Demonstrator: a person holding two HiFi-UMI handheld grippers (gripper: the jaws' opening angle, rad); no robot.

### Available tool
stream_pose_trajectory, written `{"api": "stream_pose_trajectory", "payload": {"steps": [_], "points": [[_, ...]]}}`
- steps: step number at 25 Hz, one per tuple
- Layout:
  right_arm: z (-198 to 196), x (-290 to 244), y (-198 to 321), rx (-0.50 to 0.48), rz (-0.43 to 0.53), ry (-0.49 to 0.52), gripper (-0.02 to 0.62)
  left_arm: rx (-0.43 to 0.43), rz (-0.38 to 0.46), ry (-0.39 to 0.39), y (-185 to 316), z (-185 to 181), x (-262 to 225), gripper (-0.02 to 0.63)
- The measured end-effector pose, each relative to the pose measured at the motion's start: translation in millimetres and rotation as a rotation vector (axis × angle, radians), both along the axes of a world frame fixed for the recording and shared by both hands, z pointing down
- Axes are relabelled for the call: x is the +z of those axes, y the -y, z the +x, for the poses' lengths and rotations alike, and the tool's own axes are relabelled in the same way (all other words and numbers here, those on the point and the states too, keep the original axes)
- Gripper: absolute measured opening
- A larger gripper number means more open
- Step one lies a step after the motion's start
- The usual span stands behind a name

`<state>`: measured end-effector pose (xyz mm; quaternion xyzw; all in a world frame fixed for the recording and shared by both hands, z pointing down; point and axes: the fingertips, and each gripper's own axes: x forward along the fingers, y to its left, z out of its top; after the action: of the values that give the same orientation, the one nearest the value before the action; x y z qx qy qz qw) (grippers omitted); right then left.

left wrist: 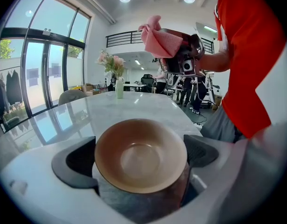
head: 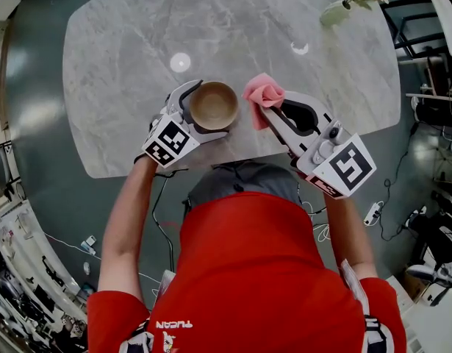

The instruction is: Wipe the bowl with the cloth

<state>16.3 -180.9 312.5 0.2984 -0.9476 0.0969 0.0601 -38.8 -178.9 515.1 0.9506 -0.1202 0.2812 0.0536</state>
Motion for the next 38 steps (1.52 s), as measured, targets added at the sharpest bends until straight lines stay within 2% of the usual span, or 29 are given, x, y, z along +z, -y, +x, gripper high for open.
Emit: {"api": "stream_pose_trajectory", "payload": {"steps": [4,7,13,24,31,38], "points": [[-13.9,12.1,3.1,-0.057,0.003,-0.087,0.021,-0.009,-0.002,0.006,-0.6,-1.3,4.2,0.583],[-26.7,32.0,5.4,-0.128,0.002,-0.231,0.021,-0.006,0.001,0.005,0.1,-0.3,2.0,0.583],[-58.2,70.0,9.4,-0.284,0.032,-0.447,0.021,-0.011,-0.004,0.005,0.0,-1.0,4.3,0.583],[-87.6,143.6,-4.8,-0.576,-0.082,-0.805,0.021,-0.008,-0.008,0.001,0.1,1.0,4.6,0.583],[-94.2,176.2,-18.9,-0.712,-0.154,-0.953,0.021,-0.006,-0.010,0.006,-0.1,1.2,5.0,0.583],[-104.4,194.9,-27.5,-0.773,-0.216,-0.996,0.021,-0.004,-0.011,0.012,0.0,0.5,4.5,0.583]]}}
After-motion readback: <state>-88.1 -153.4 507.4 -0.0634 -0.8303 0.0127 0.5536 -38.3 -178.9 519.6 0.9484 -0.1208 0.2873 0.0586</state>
